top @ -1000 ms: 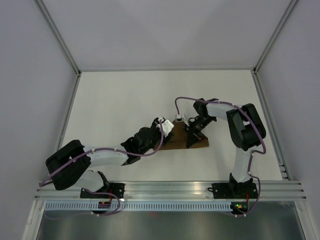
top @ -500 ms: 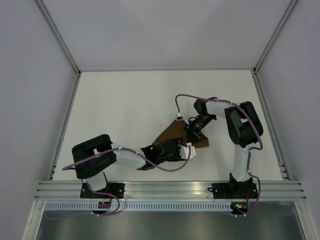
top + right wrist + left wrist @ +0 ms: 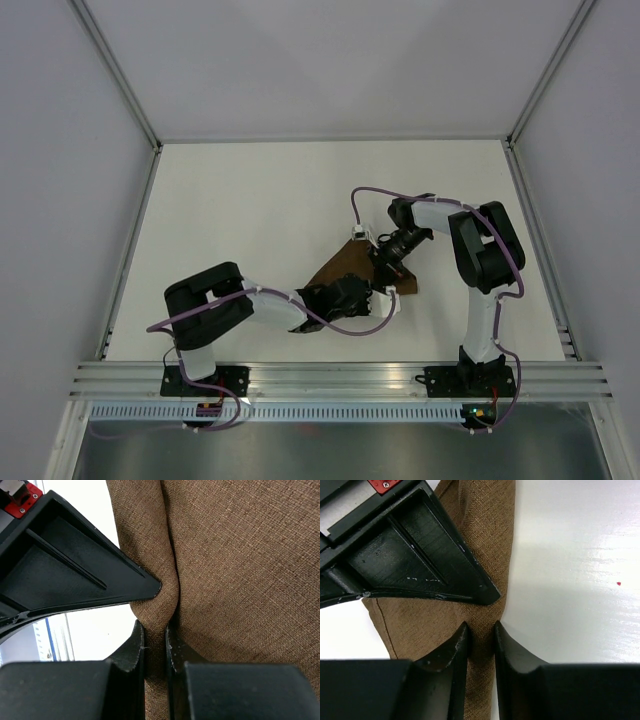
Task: Fold the napkin, place the utensils inside, and roll it up
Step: Roll the napkin at the center of the board.
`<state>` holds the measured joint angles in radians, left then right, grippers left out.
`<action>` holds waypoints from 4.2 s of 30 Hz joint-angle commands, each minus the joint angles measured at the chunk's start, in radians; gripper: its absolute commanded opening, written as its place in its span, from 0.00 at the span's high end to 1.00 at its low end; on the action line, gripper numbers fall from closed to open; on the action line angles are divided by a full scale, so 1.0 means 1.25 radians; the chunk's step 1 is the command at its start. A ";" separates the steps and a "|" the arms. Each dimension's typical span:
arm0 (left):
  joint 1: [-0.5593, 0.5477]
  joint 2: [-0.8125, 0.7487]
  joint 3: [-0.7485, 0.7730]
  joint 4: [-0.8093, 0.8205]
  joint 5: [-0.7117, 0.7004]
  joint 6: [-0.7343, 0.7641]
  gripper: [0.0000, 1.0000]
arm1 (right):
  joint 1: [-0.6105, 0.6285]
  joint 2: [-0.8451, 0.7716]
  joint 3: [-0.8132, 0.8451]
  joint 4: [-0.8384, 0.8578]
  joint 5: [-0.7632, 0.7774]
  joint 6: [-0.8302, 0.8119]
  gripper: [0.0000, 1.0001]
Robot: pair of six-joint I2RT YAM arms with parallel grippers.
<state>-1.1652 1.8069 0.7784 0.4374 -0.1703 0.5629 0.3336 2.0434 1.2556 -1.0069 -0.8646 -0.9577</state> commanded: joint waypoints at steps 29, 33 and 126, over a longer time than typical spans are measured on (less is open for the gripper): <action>0.257 0.151 0.321 -0.558 0.571 -0.239 0.98 | -0.175 -0.669 -0.306 0.494 0.059 0.260 0.46; 0.282 0.218 0.388 -0.648 0.633 -0.243 0.98 | -0.165 -0.738 -0.421 0.512 0.057 0.168 0.44; 0.087 -0.010 0.093 -0.093 0.038 0.156 0.09 | -0.001 0.033 0.008 0.100 0.127 -0.065 0.94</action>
<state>-1.0542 1.7626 0.8440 0.3588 -0.0853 0.6453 0.3241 2.0048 1.2961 -0.9154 -0.7731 -1.0023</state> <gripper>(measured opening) 0.920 0.238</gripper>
